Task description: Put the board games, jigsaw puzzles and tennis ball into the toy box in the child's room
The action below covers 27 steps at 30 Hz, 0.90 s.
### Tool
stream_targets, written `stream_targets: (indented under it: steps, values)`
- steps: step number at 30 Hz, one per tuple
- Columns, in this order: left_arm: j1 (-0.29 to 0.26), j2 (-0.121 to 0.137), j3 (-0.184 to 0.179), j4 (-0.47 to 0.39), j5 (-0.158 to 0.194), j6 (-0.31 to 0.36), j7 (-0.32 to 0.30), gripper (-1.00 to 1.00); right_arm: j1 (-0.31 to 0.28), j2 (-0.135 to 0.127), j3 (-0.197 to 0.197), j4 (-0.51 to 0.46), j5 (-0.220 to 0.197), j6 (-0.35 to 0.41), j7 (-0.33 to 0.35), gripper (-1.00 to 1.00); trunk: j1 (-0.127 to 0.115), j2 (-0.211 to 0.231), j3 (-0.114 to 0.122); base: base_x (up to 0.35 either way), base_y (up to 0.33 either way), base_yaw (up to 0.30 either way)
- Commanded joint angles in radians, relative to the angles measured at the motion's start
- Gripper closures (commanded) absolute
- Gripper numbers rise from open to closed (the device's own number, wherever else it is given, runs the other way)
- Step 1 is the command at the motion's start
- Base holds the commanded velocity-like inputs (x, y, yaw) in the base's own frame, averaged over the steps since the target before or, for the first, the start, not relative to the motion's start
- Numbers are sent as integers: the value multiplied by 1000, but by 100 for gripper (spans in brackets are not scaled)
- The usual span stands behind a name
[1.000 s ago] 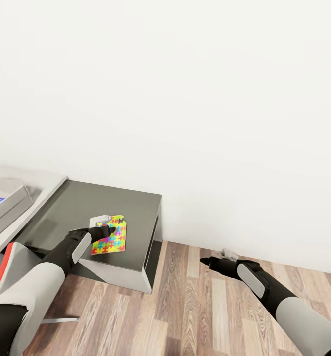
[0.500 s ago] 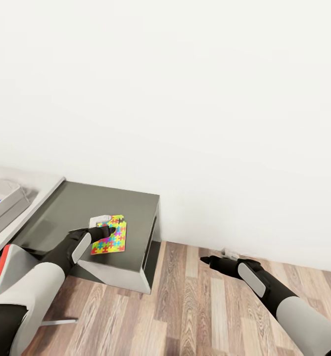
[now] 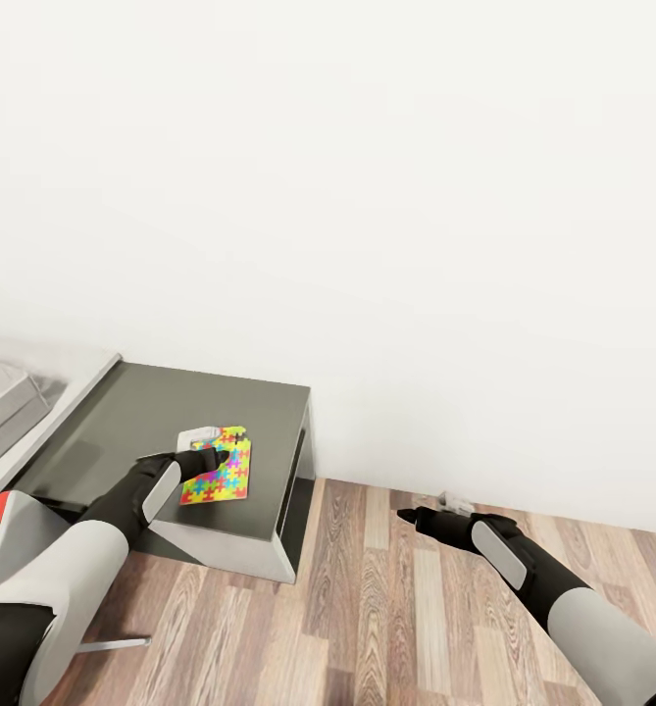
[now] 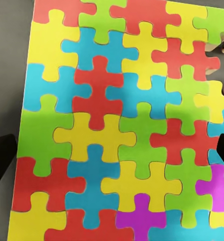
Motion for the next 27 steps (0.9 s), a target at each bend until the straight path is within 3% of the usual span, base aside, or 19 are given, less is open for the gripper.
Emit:
stream_targets:
  steps: [1,27]
  values:
    - [0,1,-7,49,8,4,-2,-100,-1,-1,4,-1,-1,2,1,-100,1,-1,-2,0,0,0]
    - [-1,1,-7,49,8,4,-3,-100,-1,-3,3,0,-1,2,1,-100,1,-1,-2,0,0,0]
